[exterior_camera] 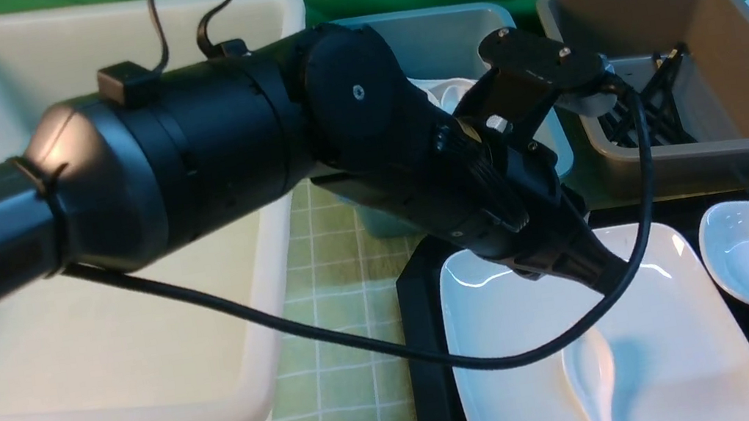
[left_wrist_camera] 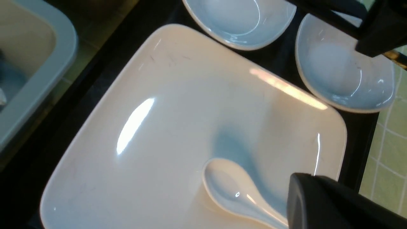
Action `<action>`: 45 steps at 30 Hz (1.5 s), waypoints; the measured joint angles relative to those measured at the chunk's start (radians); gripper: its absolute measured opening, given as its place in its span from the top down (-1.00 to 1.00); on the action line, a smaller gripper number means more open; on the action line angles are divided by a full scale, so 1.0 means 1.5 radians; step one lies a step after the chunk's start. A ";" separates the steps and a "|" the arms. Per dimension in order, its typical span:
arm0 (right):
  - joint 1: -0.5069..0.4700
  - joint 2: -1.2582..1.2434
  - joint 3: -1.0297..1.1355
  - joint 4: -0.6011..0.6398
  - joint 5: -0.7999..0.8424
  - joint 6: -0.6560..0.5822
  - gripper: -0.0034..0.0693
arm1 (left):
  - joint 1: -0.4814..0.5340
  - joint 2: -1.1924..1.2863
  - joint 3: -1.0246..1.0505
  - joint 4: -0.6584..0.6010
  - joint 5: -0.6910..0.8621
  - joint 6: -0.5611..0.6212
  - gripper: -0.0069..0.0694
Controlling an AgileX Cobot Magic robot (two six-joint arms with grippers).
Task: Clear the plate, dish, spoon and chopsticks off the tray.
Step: Use the right arm to grab a pair of chopsticks from the plate, then use the right arm to put the chopsticks into the small storage box on the right
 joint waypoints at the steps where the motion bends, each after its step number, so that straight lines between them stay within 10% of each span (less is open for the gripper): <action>1: 0.000 -0.022 0.000 0.000 0.002 0.000 0.62 | 0.000 -0.004 0.000 0.000 -0.006 -0.004 0.86; 17: 0.000 0.095 -0.375 0.018 -0.262 0.000 0.62 | 0.001 -0.020 -0.107 0.082 -0.278 -0.022 0.86; 29: 0.000 0.431 -0.585 0.021 -0.274 0.034 0.61 | 0.062 -0.015 -0.109 0.099 -0.161 -0.110 0.86; 39: 0.000 0.431 -0.601 0.019 -0.172 0.033 -0.02 | 0.060 -0.008 -0.109 0.094 0.029 -0.233 0.86; 45: 0.000 0.309 -0.592 0.017 -0.022 0.005 0.56 | 0.007 0.040 -0.109 0.099 0.147 -0.326 0.82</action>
